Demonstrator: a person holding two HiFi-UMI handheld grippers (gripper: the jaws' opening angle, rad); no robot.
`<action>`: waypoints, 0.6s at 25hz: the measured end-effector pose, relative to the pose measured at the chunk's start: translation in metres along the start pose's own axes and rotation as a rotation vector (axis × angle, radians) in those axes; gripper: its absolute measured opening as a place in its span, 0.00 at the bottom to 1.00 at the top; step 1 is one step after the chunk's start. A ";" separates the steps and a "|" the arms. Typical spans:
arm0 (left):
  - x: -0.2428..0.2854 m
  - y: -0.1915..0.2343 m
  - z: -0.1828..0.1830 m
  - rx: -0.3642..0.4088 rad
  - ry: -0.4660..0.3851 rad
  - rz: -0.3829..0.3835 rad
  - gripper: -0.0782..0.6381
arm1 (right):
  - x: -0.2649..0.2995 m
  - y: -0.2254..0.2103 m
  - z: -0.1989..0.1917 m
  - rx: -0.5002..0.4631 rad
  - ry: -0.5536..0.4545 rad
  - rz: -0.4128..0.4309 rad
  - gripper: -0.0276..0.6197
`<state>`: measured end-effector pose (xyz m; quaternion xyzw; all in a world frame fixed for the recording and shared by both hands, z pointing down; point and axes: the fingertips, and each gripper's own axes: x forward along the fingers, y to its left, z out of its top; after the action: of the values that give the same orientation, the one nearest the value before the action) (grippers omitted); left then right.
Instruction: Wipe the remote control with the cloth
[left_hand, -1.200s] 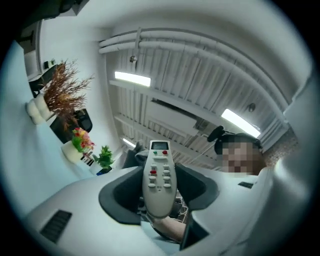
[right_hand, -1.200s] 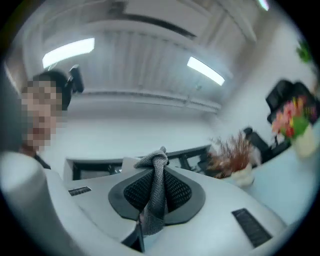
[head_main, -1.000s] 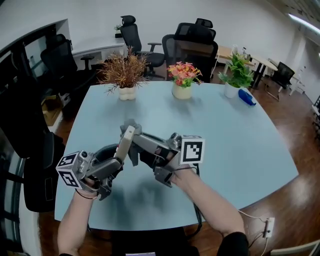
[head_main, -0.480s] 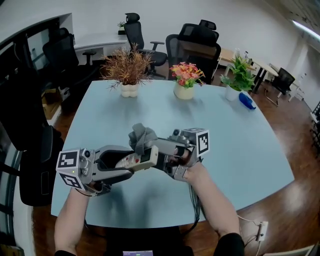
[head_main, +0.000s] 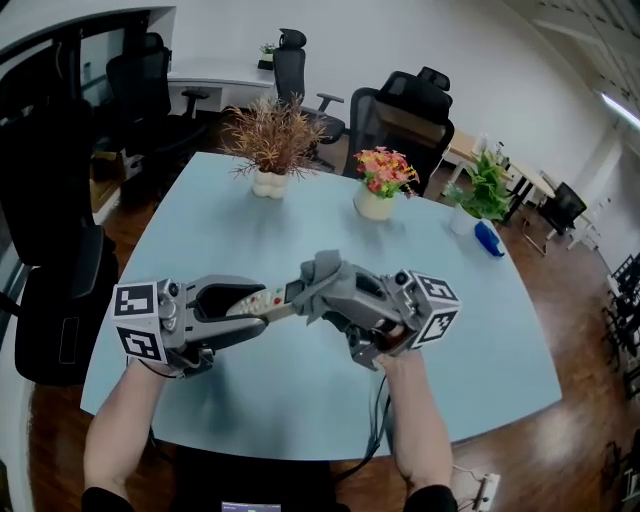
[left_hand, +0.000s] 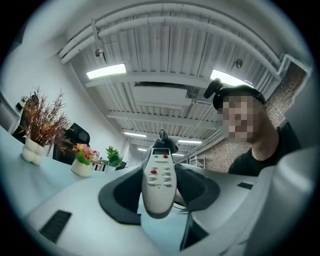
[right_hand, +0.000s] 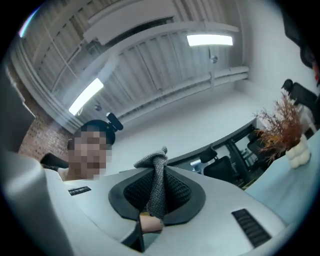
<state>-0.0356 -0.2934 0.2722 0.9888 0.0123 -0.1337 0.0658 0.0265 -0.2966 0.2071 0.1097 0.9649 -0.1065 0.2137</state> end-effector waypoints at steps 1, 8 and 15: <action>-0.001 -0.001 0.001 -0.002 -0.003 -0.007 0.39 | -0.002 -0.009 -0.002 -0.025 0.017 -0.056 0.09; -0.006 0.046 -0.029 0.966 0.579 0.595 0.39 | -0.046 -0.091 -0.008 -0.131 0.221 -0.615 0.09; 0.001 0.054 -0.060 1.742 1.021 0.727 0.39 | 0.005 -0.092 -0.066 -0.145 0.368 -0.729 0.09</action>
<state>-0.0167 -0.3386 0.3361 0.5785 -0.3563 0.3602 -0.6393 -0.0273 -0.3668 0.2778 -0.2373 0.9676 -0.0858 -0.0067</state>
